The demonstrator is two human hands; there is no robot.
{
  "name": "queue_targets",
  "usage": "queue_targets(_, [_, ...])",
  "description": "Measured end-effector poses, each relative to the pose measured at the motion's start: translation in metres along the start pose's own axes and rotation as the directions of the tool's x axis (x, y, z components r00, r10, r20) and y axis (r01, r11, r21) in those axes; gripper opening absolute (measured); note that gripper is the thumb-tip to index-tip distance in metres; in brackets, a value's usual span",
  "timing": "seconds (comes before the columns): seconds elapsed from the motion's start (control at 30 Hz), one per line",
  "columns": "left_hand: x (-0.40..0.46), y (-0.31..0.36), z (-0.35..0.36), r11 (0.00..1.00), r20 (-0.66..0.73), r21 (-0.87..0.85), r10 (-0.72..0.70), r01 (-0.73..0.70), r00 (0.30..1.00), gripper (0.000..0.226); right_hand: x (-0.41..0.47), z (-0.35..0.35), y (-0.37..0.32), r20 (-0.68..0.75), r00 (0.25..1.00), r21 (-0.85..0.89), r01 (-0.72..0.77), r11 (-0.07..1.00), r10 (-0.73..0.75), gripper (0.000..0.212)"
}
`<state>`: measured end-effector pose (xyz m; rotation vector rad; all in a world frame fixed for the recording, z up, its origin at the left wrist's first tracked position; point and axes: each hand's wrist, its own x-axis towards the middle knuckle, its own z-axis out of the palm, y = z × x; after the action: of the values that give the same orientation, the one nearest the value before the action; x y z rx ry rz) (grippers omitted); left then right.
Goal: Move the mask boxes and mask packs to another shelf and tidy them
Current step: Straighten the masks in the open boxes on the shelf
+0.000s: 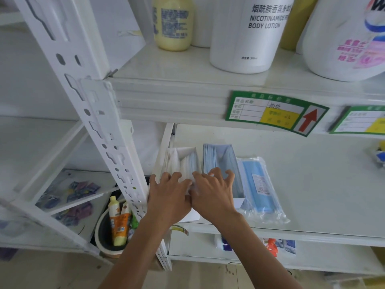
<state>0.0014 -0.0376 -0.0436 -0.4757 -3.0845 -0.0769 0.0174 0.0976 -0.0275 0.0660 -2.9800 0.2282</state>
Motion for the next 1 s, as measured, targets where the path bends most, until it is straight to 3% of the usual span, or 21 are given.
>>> queue_targets(0.1, [-0.002, 0.004, -0.001, 0.998, -0.004, 0.053, -0.024, 0.024, 1.0, 0.042, 0.006, 0.001, 0.001, 0.014, 1.0, -0.032, -0.024, 0.999, 0.024, 0.011])
queue_targets(0.3, [0.002, 0.01, -0.006, 0.991, 0.005, 0.007, -0.134, 0.134, 0.991, 0.042, 0.007, 0.006, 0.002, 0.002, 0.999, -0.04, -0.033, 0.999, 0.034, 0.007])
queue_targets(0.4, [0.006, 0.011, -0.009, 0.988, 0.03, -0.038, -0.149, 0.15, 0.988, 0.041, 0.003, 0.008, 0.003, -0.008, 0.999, -0.019, -0.043, 0.999, 0.043, 0.025])
queue_targets(0.47, [0.008, 0.009, -0.009, 0.988, 0.073, -0.067, -0.137, 0.142, 0.988, 0.053, 0.003, 0.008, 0.003, -0.011, 0.999, 0.002, -0.043, 0.999, 0.043, 0.03])
queue_targets(0.57, [0.01, 0.005, -0.008, 0.987, 0.099, -0.103, -0.11, 0.12, 0.989, 0.059, 0.004, 0.009, 0.005, -0.027, 0.996, 0.076, -0.078, 0.994, 0.08, 0.023])
queue_targets(0.8, [0.005, 0.006, -0.005, 0.996, 0.048, -0.012, -0.09, 0.091, 0.995, 0.039, 0.002, 0.012, 0.006, -0.047, 0.995, 0.047, -0.091, 0.995, 0.093, 0.016])
queue_targets(1.0, [0.003, 0.011, -0.003, 0.989, 0.0, -0.029, -0.144, 0.144, 0.99, 0.053, 0.002, 0.011, 0.005, -0.056, 0.994, 0.069, -0.092, 0.993, 0.096, 0.019])
